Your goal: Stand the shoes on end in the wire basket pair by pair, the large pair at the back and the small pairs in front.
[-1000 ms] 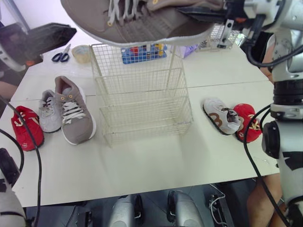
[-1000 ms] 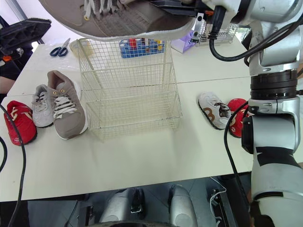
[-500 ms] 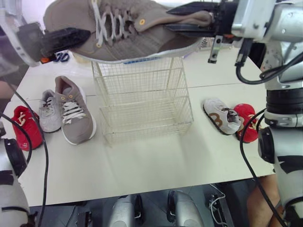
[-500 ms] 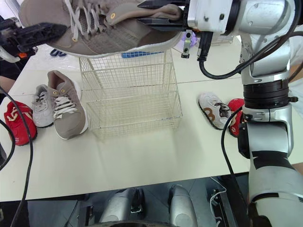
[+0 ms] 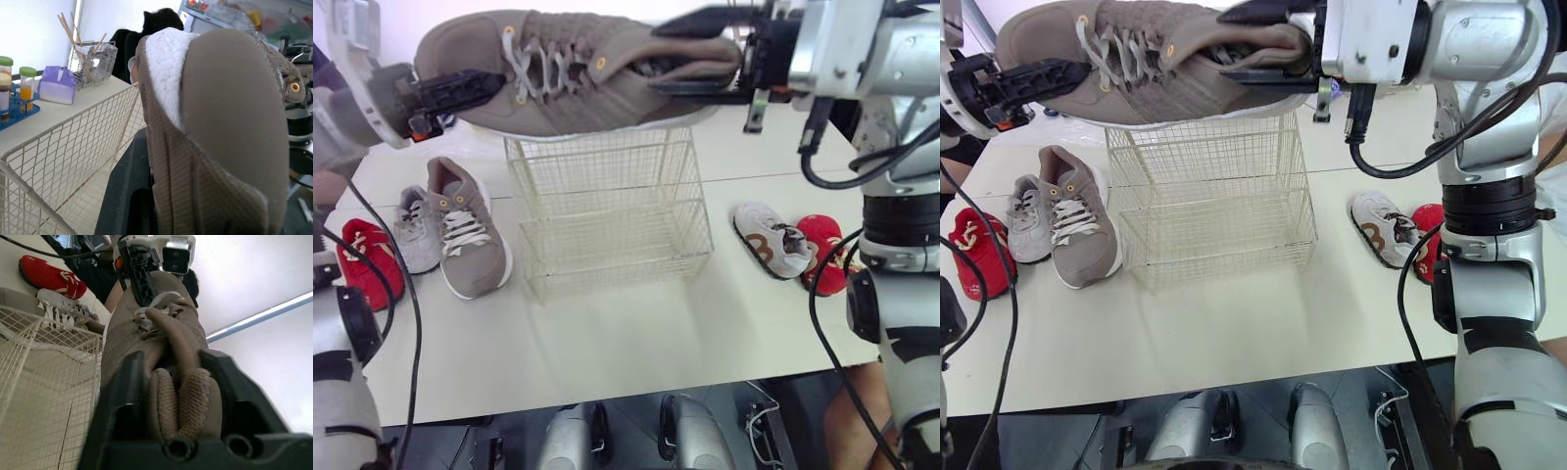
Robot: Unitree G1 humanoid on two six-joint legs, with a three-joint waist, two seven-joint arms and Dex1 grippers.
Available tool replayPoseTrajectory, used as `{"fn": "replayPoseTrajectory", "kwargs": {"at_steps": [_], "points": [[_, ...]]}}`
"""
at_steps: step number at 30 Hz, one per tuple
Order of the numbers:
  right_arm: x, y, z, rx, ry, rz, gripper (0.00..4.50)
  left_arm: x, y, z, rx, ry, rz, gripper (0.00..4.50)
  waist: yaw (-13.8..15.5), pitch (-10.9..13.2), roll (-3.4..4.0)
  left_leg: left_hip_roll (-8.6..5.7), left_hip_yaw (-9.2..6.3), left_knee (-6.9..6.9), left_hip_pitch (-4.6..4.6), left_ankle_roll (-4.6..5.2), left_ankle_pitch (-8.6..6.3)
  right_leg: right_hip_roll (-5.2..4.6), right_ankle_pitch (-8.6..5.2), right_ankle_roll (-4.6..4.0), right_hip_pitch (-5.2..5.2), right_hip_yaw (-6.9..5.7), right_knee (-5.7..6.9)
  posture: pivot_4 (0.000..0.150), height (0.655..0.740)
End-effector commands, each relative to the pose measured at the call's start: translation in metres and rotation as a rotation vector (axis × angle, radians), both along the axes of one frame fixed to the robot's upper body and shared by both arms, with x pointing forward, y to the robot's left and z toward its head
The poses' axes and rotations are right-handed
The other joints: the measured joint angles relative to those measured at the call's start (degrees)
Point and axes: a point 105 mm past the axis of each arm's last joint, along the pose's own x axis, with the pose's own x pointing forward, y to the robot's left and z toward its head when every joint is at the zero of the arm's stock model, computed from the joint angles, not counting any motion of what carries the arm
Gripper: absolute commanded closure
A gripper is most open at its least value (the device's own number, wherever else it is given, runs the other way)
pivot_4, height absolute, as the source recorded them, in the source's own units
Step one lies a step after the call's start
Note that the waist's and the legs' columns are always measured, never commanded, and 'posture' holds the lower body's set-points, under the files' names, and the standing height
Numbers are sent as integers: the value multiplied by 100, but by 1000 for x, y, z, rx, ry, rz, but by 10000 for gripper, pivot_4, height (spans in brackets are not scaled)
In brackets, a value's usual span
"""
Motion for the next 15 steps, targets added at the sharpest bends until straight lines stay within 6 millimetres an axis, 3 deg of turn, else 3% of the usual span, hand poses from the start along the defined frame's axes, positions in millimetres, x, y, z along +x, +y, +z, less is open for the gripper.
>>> {"fn": "replayPoseTrajectory", "kwargs": {"at_steps": [1, 2, 3, 6, 9, 11, 13, 15], "points": [[0, -21, 17, 95, 70, -73, 7572, -16, 7, 20, -106, -79, 7, 38694, 0, 1, -2, 0, -1, 0, 0, 0, 0, 0, 0, 0, 1, 0, 1, 1500, 7400], [3, -32, 23, 148, 147, -103, 2605, -18, 9, 20, -134, -79, 14, 38694, 1, 1, -2, 1, -2, 1, 0, 0, 0, 0, 0, 0, 1, 0, 0, 1500, 7400], [4, -46, 31, 212, 242, -129, 459, -20, 11, 21, -166, -84, 24, 38694, 10, 2, -2, 0, -2, 2, 0, 0, 0, -2, 0, 0, 0, 1, 0, 1500, 7400], [6, -80, 43, 415, 489, -175, 459, -25, 15, 23, -259, -98, 47, 38694, 37, 7, -13, 1, -7, 3, -3, 1, 0, -4, 1, -1, 2, -1, -1, 1500, 7400], [13, -104, 32, 643, 802, -178, 459, -29, 13, 24, -361, -121, 59, 38694, 45, 3, -20, 0, -10, 2, -2, 1, 0, -8, 1, -2, 6, -1, -10, 1500, 7400], [20, -100, 7, 717, 944, -183, 459, -32, 6, 22, -411, -137, 56, 38694, 38, -4, -33, 2, -18, 4, 6, -1, -1, -9, 2, -3, 17, -6, -12, 1500, 7400], [22, -83, -15, 771, 1066, -102, 459, -32, -1, 22, -476, -147, 51, 38694, 15, -5, -34, 5, -20, 1, 21, -2, -2, -9, 4, -5, 31, -5, -14, 1500, 7400], [23, -65, -21, 828, 1132, -1, 459, -32, -7, 23, -545, -148, 45, 38694, -5, -1, -27, 4, -15, 2, 23, -5, 1, -9, 9, -11, 27, -3, -6, 1500, 7400]]}}
